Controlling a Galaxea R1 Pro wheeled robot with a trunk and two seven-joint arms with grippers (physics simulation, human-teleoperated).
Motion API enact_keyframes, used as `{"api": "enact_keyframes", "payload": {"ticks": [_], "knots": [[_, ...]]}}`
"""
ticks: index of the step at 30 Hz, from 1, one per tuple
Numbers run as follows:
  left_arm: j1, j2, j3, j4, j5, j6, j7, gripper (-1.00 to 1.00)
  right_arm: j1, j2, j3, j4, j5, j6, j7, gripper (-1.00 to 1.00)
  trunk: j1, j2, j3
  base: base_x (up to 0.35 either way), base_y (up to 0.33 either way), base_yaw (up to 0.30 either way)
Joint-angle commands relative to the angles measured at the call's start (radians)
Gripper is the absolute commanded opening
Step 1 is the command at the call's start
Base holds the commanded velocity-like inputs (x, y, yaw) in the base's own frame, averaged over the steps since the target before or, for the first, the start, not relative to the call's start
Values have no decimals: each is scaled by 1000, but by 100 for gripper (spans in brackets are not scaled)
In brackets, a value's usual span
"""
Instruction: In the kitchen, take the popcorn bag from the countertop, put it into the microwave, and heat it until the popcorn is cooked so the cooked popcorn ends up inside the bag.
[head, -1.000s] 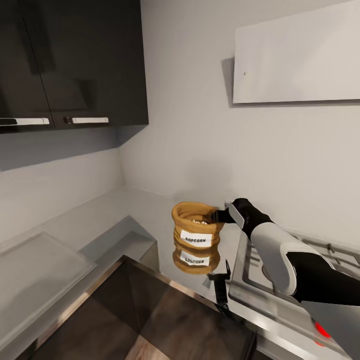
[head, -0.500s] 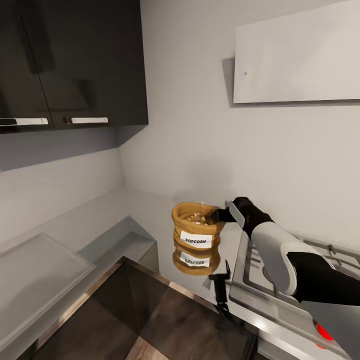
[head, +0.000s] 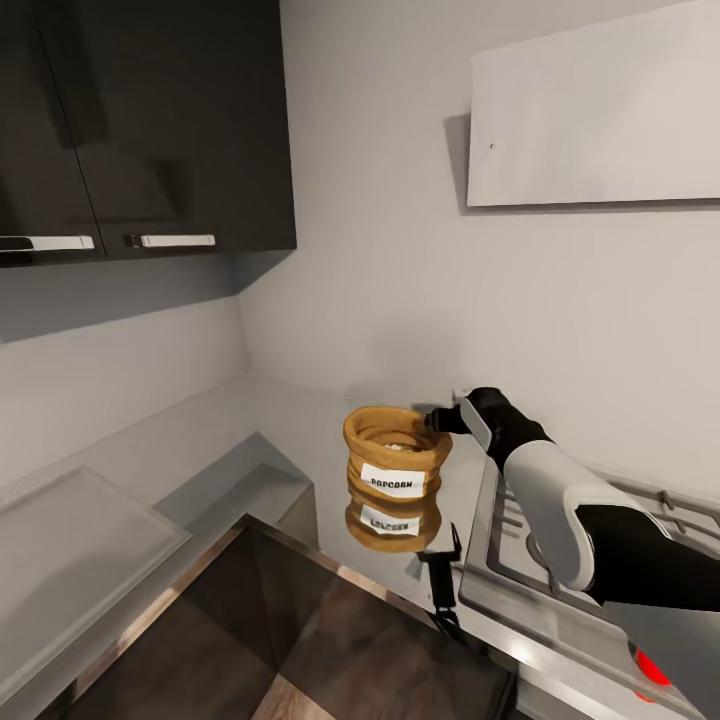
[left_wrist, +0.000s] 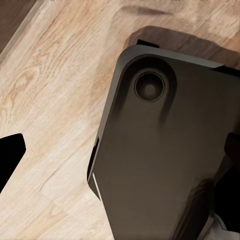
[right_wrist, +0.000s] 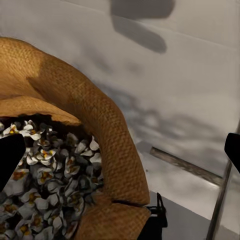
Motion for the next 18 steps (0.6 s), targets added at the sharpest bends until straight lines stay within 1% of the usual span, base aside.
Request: {"api": "enact_keyframes", "payload": {"ticks": [1,6,13,16,18], "knots": [[0,0,1,-2,2,-1,1,100,0,1,-6,-1,-4,4,-6,100,0,-1,-1,3,0,0],[0,0,0,-2,2,-1,-6,100,0,1,-5,4,-3,4,-5,100,0,-1,-1,90,0,0],[0,0,1,-2,2,-1,-6,100,1,1,-6,19,-5,-2,-8,100,0,-1,-1,12,0,0],[0,0,1,-2,2,-1,-5,100,10,0,-6,40,-7,-34,-7,100,0,-1,-1,0,0,0],[0,0,1,-2,2,-1,-4,100,15,0,-6,73,-8,-82,-4,100,0,-1,-1,0,0,0]]}}
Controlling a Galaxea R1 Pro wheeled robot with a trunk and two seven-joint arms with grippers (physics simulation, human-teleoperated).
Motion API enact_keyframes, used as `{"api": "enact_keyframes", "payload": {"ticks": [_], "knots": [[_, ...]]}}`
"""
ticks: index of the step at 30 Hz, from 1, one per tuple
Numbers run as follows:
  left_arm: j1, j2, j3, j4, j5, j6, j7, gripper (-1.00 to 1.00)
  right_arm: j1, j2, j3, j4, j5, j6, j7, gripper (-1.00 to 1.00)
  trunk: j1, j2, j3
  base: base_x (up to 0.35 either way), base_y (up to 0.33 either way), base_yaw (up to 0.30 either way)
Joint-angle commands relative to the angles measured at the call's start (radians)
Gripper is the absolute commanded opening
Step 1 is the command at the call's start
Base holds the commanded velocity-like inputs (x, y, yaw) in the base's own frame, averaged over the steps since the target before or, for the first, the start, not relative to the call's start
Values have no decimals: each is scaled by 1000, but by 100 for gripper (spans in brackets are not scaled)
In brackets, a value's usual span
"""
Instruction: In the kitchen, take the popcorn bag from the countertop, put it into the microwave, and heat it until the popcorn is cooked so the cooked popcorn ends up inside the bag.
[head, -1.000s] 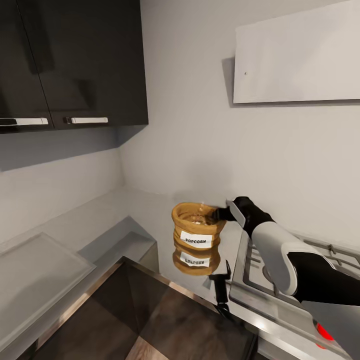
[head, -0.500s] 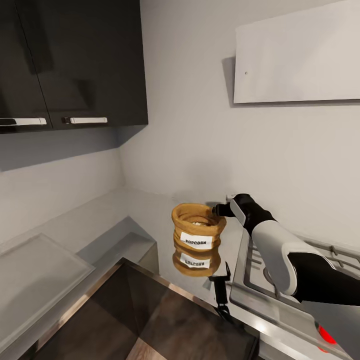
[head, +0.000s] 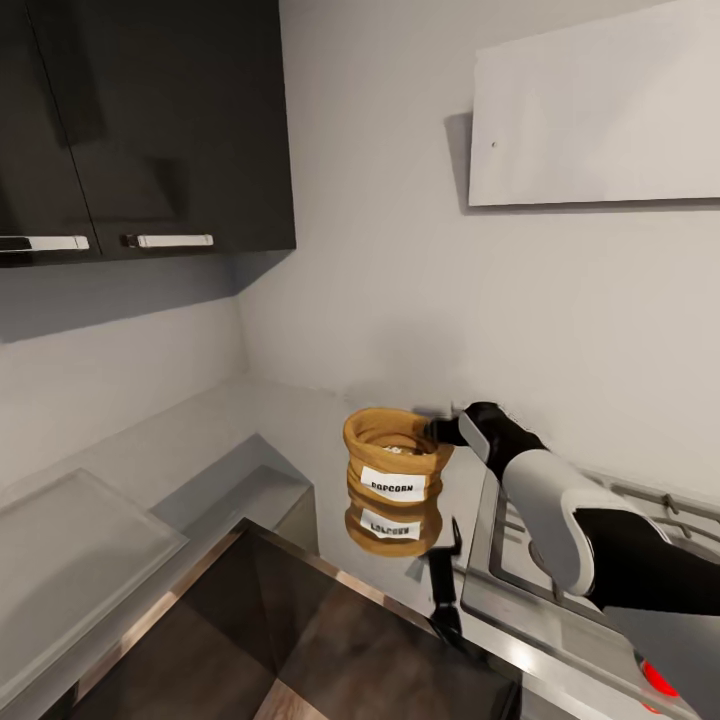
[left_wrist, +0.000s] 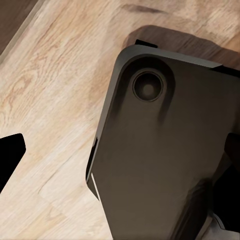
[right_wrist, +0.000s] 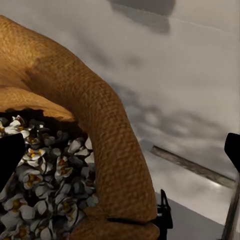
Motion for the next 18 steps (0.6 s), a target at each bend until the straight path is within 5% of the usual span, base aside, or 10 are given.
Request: {"api": "enact_keyframes", "payload": {"ticks": [1,18], "knots": [[1,0,1,-2,2,-1,2,100,0,1,-7,10,-4,-14,-4,100,0,-1,-1,0,0,0],[0,0,1,-2,2,-1,2,100,1,0,-7,73,-6,-36,-9,100,0,-1,-1,0,0,0]]}}
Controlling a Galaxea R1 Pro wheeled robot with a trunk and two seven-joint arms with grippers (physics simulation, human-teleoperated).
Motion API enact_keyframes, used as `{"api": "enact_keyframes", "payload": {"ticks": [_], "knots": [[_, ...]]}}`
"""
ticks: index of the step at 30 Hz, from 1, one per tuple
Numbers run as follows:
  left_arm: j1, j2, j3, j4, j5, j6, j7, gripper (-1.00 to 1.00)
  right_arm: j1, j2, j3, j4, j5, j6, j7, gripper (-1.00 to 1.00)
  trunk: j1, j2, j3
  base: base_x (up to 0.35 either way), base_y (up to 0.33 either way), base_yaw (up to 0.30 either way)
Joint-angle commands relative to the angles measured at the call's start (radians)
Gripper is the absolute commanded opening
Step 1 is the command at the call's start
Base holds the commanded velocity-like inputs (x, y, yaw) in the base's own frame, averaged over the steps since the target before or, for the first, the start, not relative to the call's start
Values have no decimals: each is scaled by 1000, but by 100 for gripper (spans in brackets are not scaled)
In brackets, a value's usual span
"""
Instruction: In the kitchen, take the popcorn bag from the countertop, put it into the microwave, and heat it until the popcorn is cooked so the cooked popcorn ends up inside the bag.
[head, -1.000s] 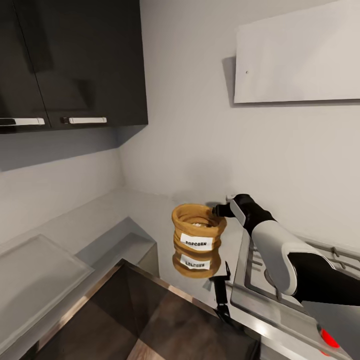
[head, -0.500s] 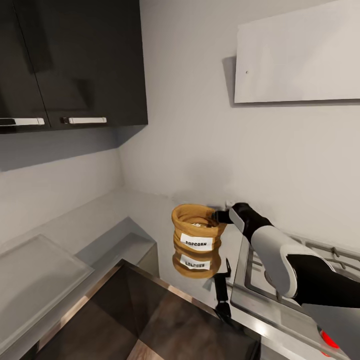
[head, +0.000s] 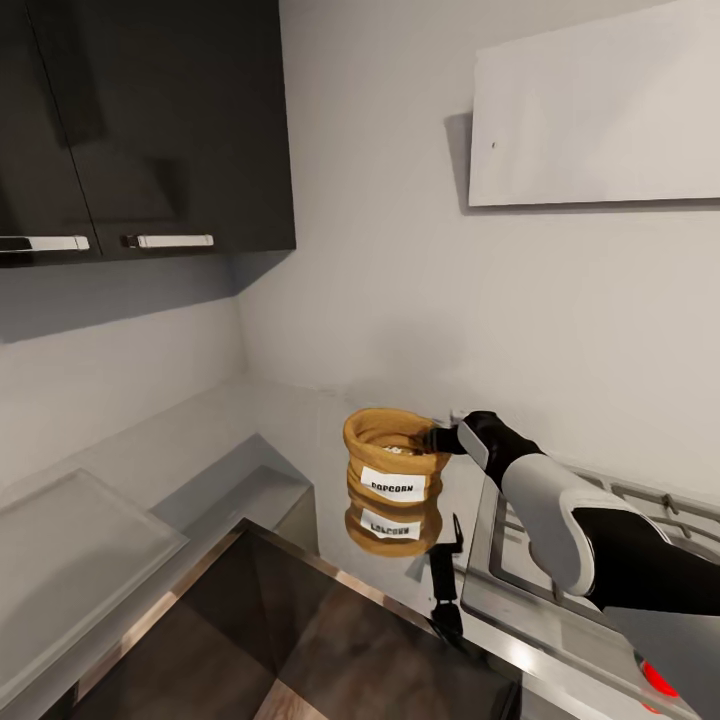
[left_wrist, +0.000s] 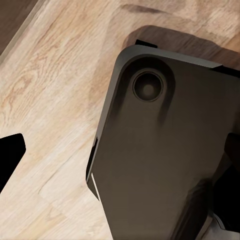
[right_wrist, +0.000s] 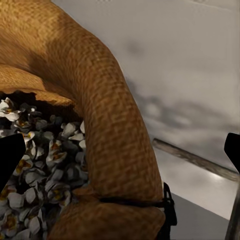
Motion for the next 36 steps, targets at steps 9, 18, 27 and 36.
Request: {"api": "enact_keyframes", "payload": {"ticks": [9,18,27,36], "knots": [[0,0,1,-2,2,-1,2,100,1,1,-3,11,-2,6,-8,-100,0,0,-1,0,0,0],[0,0,1,-2,2,-1,3,100,1,0,-3,10,0,7,-5,-100,0,0,-1,0,0,0],[0,0,1,-2,3,-1,4,100,1,2,2,-7,8,22,-4,-100,0,0,-1,0,0,0],[0,0,1,-2,3,-1,5,100,1,6,-10,-251,2,254,-29,-100,0,0,-1,0,0,0]]}}
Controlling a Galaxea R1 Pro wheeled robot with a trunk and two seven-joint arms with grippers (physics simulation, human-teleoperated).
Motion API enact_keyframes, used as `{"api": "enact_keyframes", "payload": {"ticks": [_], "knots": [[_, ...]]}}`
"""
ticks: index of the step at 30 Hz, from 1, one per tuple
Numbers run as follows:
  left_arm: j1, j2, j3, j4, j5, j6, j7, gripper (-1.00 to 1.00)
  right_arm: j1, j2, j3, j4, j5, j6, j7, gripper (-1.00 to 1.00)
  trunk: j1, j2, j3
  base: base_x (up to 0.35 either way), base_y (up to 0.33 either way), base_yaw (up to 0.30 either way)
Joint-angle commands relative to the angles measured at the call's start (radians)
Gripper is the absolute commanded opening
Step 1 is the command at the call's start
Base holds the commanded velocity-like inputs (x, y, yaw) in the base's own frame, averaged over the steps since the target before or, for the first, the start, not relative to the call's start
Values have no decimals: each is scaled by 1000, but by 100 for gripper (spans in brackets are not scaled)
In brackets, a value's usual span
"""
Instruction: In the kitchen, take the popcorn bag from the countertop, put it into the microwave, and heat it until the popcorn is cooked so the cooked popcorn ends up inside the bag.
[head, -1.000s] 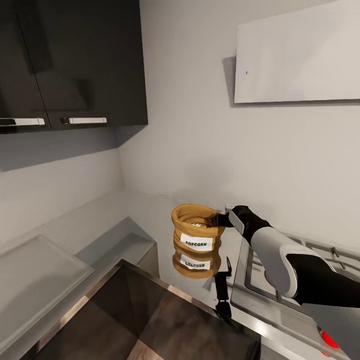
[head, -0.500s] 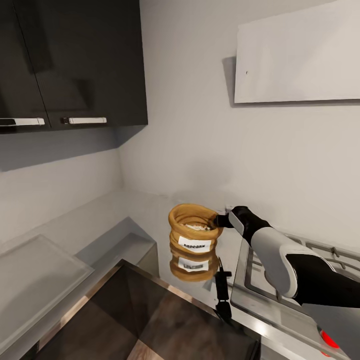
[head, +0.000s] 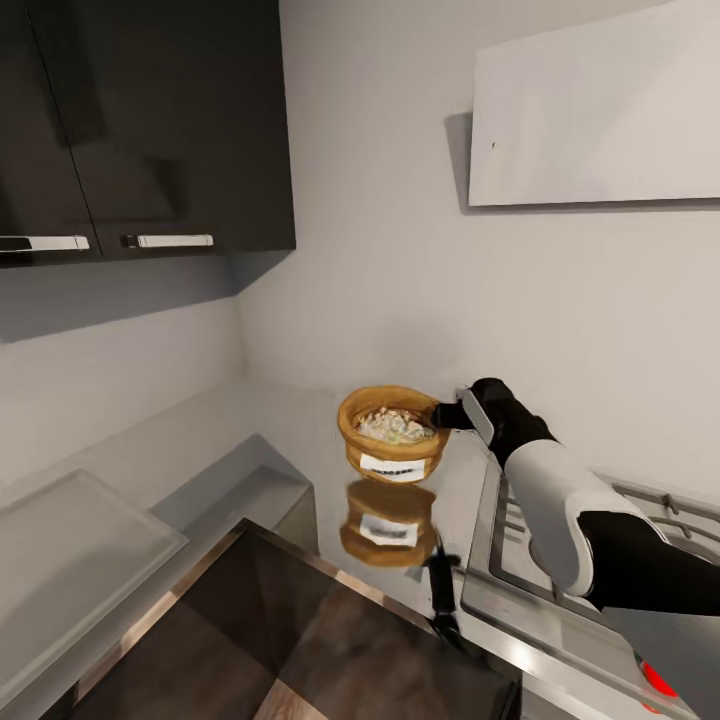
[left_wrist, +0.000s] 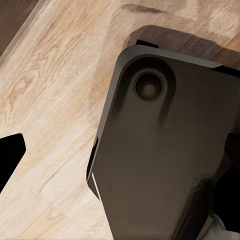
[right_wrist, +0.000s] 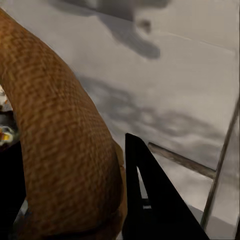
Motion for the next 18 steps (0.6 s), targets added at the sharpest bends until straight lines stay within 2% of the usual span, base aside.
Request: {"api": "enact_keyframes", "payload": {"ticks": [1,9,14,18], "knots": [[0,0,1,-2,3,-1,2,100,0,2,-7,-16,-5,18,-10,-100,0,-1,-1,0,0,0],[0,0,1,-2,3,-1,2,100,0,2,-8,-47,-8,101,-18,-100,0,-1,-1,0,0,0],[0,0,1,-2,4,-1,1,100,0,3,-8,-109,-8,165,-30,-100,0,-1,-1,0,0,0],[0,0,0,-2,3,-1,0,100,0,2,-8,-124,-8,188,-31,-100,0,-1,-1,0,0,0]]}}
